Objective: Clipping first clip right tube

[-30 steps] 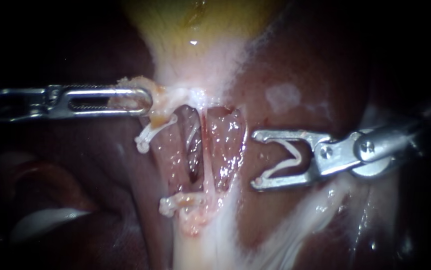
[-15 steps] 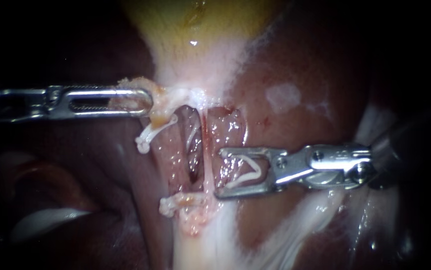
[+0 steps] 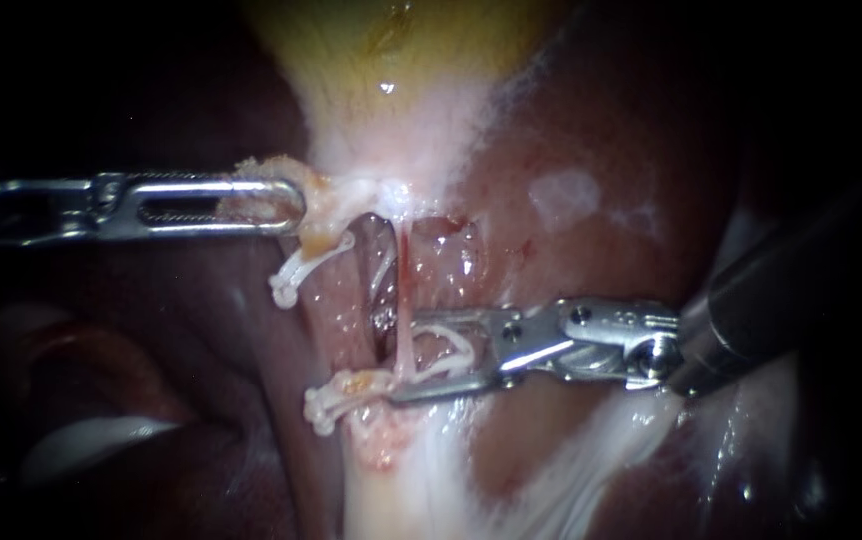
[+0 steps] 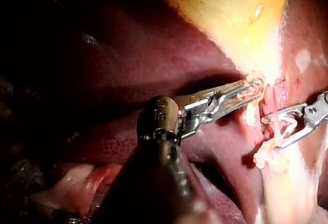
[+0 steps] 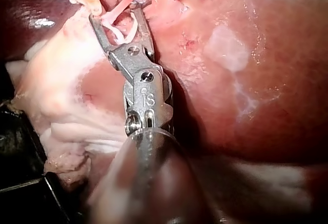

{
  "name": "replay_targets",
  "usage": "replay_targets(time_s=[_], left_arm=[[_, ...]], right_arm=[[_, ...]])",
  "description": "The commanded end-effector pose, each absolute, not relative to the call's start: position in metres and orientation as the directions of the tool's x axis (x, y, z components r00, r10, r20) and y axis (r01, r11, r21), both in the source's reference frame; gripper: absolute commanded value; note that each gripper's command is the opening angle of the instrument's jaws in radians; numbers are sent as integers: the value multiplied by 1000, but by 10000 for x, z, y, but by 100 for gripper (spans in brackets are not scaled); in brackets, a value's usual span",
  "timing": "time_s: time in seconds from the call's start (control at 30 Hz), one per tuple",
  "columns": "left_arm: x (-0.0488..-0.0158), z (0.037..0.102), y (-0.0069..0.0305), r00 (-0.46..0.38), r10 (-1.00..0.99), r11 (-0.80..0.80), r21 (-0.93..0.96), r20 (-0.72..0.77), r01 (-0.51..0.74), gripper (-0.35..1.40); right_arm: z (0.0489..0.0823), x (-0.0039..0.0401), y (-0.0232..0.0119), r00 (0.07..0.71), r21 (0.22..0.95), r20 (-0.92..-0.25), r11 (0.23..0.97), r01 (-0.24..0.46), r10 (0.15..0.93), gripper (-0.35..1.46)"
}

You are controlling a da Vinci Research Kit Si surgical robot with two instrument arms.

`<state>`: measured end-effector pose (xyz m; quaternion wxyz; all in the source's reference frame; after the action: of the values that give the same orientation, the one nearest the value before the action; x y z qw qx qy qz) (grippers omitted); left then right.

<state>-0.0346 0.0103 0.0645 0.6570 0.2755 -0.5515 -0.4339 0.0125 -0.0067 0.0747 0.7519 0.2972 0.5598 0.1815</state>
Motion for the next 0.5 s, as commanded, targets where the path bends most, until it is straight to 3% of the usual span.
replay_targets(time_s=[0.03, 0.3, 0.5], left_arm=[[-346, 645, 103, 15, -874, 471, 841, 485, 267, -35], [-346, 645, 104, 15, -874, 472, 841, 485, 266, -35], [-345, 646, 104, 14, -874, 471, 840, 486, 268, -35]], right_arm=[[747, 127, -67, 293, 657, -731, 751, 58, 617, 43], [750, 127, -63, 260, 694, -703, 719, 47, 662, 34], [751, 123, -62, 247, 718, -681, 695, 42, 689, 7]])
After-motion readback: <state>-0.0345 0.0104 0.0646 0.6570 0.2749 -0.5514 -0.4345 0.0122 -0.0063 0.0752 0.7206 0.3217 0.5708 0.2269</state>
